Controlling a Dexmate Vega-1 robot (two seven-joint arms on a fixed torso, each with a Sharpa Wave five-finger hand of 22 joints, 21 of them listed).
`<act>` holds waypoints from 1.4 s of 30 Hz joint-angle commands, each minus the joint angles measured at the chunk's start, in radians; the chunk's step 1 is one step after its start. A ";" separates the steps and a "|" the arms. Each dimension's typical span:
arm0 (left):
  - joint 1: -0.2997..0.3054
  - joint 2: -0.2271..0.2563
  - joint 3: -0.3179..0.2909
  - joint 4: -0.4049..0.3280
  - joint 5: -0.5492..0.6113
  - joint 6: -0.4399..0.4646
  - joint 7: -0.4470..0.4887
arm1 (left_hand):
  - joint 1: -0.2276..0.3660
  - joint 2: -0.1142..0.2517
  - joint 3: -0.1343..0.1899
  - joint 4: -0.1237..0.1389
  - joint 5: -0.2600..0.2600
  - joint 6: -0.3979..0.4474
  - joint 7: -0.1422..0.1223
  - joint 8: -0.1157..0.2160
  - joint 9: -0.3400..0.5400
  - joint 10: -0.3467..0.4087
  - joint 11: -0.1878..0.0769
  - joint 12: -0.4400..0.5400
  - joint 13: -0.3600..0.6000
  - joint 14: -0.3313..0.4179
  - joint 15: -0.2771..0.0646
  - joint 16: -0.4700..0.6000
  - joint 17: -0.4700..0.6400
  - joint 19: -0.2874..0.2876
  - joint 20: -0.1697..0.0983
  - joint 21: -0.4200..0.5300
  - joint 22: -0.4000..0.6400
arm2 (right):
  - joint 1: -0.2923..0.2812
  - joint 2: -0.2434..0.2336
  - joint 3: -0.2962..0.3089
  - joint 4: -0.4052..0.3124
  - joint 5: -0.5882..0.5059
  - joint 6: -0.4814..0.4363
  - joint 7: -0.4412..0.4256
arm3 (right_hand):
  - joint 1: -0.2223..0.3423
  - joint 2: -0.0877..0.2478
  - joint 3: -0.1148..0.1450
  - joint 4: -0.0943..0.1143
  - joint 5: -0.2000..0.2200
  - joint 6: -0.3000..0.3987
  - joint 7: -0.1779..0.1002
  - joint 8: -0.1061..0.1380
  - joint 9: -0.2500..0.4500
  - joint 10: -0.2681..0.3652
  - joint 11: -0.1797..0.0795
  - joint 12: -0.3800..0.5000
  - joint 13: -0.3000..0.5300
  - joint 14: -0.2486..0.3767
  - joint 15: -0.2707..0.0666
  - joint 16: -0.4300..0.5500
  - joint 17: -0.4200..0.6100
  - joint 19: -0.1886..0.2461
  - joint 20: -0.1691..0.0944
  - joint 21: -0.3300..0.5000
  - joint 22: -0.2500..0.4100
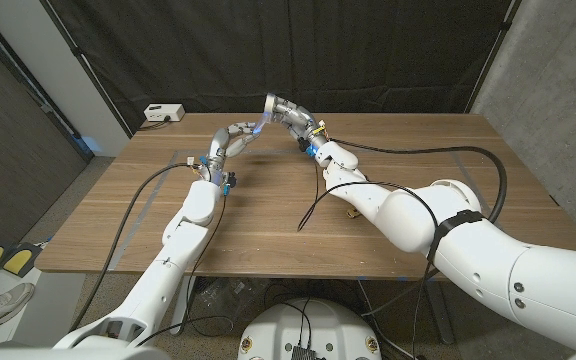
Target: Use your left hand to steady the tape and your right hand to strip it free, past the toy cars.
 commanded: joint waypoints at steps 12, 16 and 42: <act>-0.010 -0.015 -0.007 0.011 0.013 0.006 -0.013 | 0.023 -0.016 0.021 -0.004 0.004 0.088 0.072 0.004 0.004 0.009 0.000 0.012 0.004 -0.002 -0.126 -0.010 -0.002 0.004 -0.010 0.012 0.000 | 0.010 0.035 0.186 0.004 -0.035 -0.056 0.069 | 0.010 0.024 0.015 0.008 0.004 0.101 -0.020 0.001 0.004 0.149 -0.109 0.034 0.153 0.008 -0.066 -0.004 0.006 -0.003 -0.052 0.015 -0.002; -0.006 -0.014 -0.008 0.007 0.017 0.005 -0.011 | 0.025 -0.018 0.023 -0.004 0.004 0.091 0.073 0.003 0.004 0.011 0.000 0.014 0.005 0.000 -0.126 -0.010 -0.002 0.005 -0.010 0.013 0.000 | 0.010 0.037 0.200 0.004 -0.046 -0.051 0.067 | 0.010 0.023 0.016 0.008 0.004 0.102 -0.021 0.001 0.004 0.148 -0.110 0.032 0.154 0.009 -0.066 -0.005 0.006 -0.004 -0.052 0.017 -0.002; 0.001 -0.020 -0.025 -0.003 -0.054 0.021 -0.064 | -0.010 -0.036 0.034 0.028 -0.006 -0.112 0.019 -0.078 0.038 -0.081 0.013 -0.005 0.014 -0.045 -0.065 -0.023 0.028 -0.056 0.044 0.025 0.002 | 0.013 0.047 0.246 0.004 -0.091 -0.062 0.054 | 0.007 0.020 0.020 0.008 0.003 0.105 -0.019 -0.002 0.005 0.152 -0.110 0.026 0.158 0.012 -0.066 -0.011 0.009 -0.010 -0.053 0.032 -0.006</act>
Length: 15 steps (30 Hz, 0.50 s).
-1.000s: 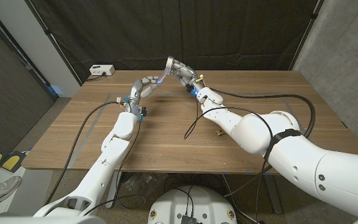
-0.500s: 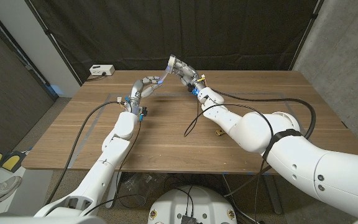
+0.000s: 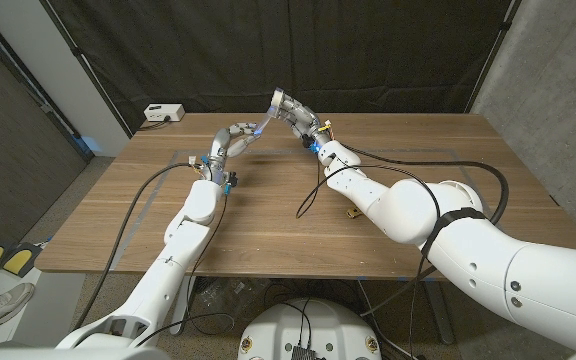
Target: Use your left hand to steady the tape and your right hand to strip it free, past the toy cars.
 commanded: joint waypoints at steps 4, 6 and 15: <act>0.010 0.016 -0.011 -0.032 -0.057 0.043 -0.078 | -0.086 -0.063 -0.037 0.028 0.008 -0.390 -0.005 -0.114 0.057 -0.210 0.050 -0.059 0.022 -0.125 -0.033 -0.028 0.044 -0.113 0.048 0.012 0.014 | 0.001 0.004 0.027 0.000 -0.017 -0.001 0.000 | 0.011 0.016 0.017 0.012 0.002 0.097 -0.020 0.004 0.005 0.152 -0.109 0.025 0.160 0.013 -0.064 -0.004 0.005 -0.005 -0.048 0.009 0.002; 0.009 0.033 -0.006 -0.041 -0.054 0.062 -0.107 | -0.110 -0.084 -0.057 0.032 0.014 -0.552 -0.004 -0.147 0.069 -0.289 0.064 -0.087 0.028 -0.178 -0.009 -0.033 0.051 -0.139 0.059 0.016 0.017 | 0.001 0.004 0.028 0.000 -0.020 0.001 -0.001 | 0.010 0.017 0.018 0.012 0.002 0.098 -0.020 0.004 0.005 0.153 -0.108 0.025 0.160 0.014 -0.064 -0.005 0.005 -0.006 -0.047 0.011 0.002; -0.014 0.100 0.019 -0.056 -0.040 0.133 -0.253 | -0.202 -0.133 -0.137 0.061 0.045 -0.994 0.061 -0.179 0.093 -0.572 0.179 -0.164 0.052 -0.412 0.090 -0.042 0.057 -0.302 0.115 -0.011 0.019 | 0.003 0.007 0.038 0.000 -0.026 0.000 -0.006 | 0.010 0.015 0.020 0.012 0.001 0.099 -0.019 0.003 0.005 0.155 -0.109 0.021 0.162 0.015 -0.064 -0.008 0.008 -0.010 -0.048 0.018 0.000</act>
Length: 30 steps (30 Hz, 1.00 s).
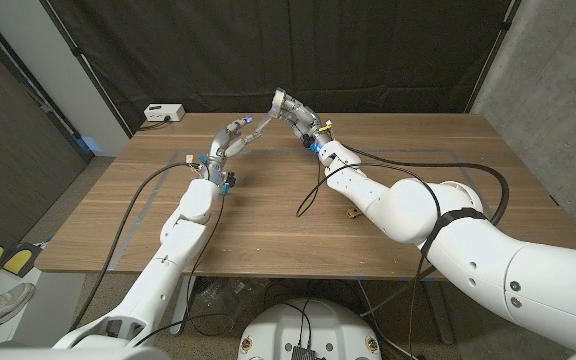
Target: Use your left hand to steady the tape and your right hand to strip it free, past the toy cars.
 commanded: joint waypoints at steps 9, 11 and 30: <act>-0.061 0.159 0.063 -0.060 0.039 0.180 -0.392 | -0.072 -0.005 -0.081 0.030 0.044 -0.489 0.107 -0.011 0.015 -0.367 0.124 -0.056 0.041 -0.355 0.123 -0.009 -0.022 -0.283 0.060 -0.066 0.008 | 0.006 0.011 0.035 0.001 -0.020 -0.008 -0.025 | 0.008 0.014 0.022 0.012 0.001 0.099 -0.020 0.004 0.005 0.156 -0.110 0.018 0.165 0.014 -0.065 -0.005 0.005 -0.007 -0.054 0.013 -0.001; -0.075 0.176 0.072 -0.063 0.041 0.196 -0.444 | -0.073 0.002 -0.087 0.032 0.048 -0.566 0.114 -0.014 0.017 -0.410 0.131 -0.059 0.047 -0.401 0.136 -0.008 -0.026 -0.313 0.060 -0.075 0.010 | 0.007 0.012 0.038 0.001 -0.023 -0.008 -0.030 | 0.008 0.014 0.023 0.012 0.001 0.099 -0.021 0.004 0.005 0.155 -0.111 0.018 0.165 0.014 -0.065 -0.006 0.005 -0.006 -0.055 0.014 -0.001; -0.084 0.157 0.040 -0.021 0.021 0.157 -0.501 | -0.110 -0.001 -0.129 0.057 0.053 -0.682 0.100 0.002 0.027 -0.522 0.168 -0.072 0.066 -0.509 0.171 0.002 -0.038 -0.386 0.062 -0.099 0.017 | 0.016 0.024 0.048 0.001 -0.059 -0.029 -0.055 | 0.007 0.011 0.027 0.012 0.000 0.101 -0.019 0.002 0.006 0.159 -0.109 0.012 0.169 0.017 -0.066 -0.009 0.009 -0.010 -0.056 0.026 -0.003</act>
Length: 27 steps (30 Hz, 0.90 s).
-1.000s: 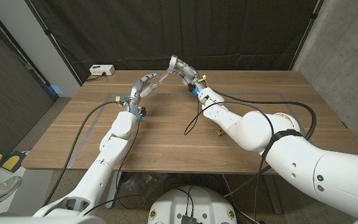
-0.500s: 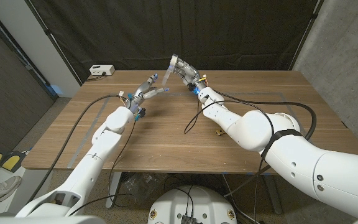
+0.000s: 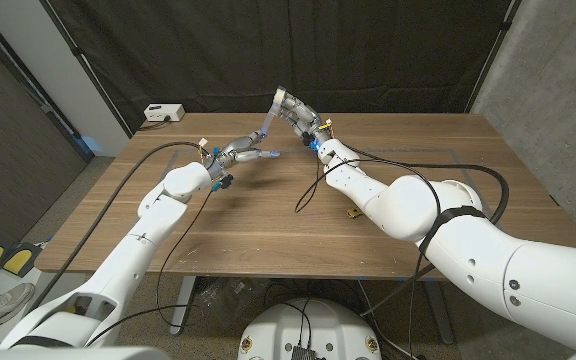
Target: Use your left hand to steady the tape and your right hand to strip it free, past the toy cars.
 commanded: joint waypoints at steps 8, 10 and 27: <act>0.013 -0.064 -0.086 0.136 -0.145 -0.190 -0.018 | -0.051 -0.004 -0.034 0.025 0.007 -0.216 -0.036 0.021 0.007 -0.226 -0.001 0.011 0.011 -0.277 0.007 0.025 0.001 -0.396 0.006 -0.009 0.006 | -0.001 0.018 -0.015 0.000 -0.031 0.007 -0.035 | 0.006 0.010 0.024 0.016 0.005 0.101 -0.020 0.003 0.006 0.160 -0.109 0.009 0.169 0.006 -0.053 -0.007 0.006 -0.005 -0.057 0.014 0.001; 0.014 -0.081 -0.105 0.175 -0.191 -0.248 -0.014 | -0.066 -0.007 -0.044 0.033 0.009 -0.223 -0.048 0.021 0.008 -0.224 -0.004 0.015 0.012 -0.269 0.005 0.029 0.000 -0.395 0.006 -0.009 0.007 | -0.002 0.018 -0.023 0.001 -0.034 0.006 -0.051 | 0.006 0.010 0.025 0.016 0.005 0.102 -0.019 0.003 0.006 0.160 -0.109 0.008 0.170 0.007 -0.053 -0.008 0.006 -0.006 -0.057 0.016 0.001; 0.087 -0.128 -0.168 0.187 -0.286 -0.473 0.178 | -0.140 -0.019 -0.094 0.072 0.015 -0.192 -0.105 0.038 0.010 -0.207 -0.033 0.036 0.015 -0.228 -0.031 0.047 -0.003 -0.413 0.005 -0.015 0.011 | -0.001 0.016 -0.020 0.001 -0.041 -0.013 -0.128 | 0.005 0.008 0.029 0.016 0.005 0.103 -0.018 0.001 0.007 0.162 -0.108 0.005 0.174 0.007 -0.053 -0.011 0.009 -0.010 -0.055 0.024 -0.001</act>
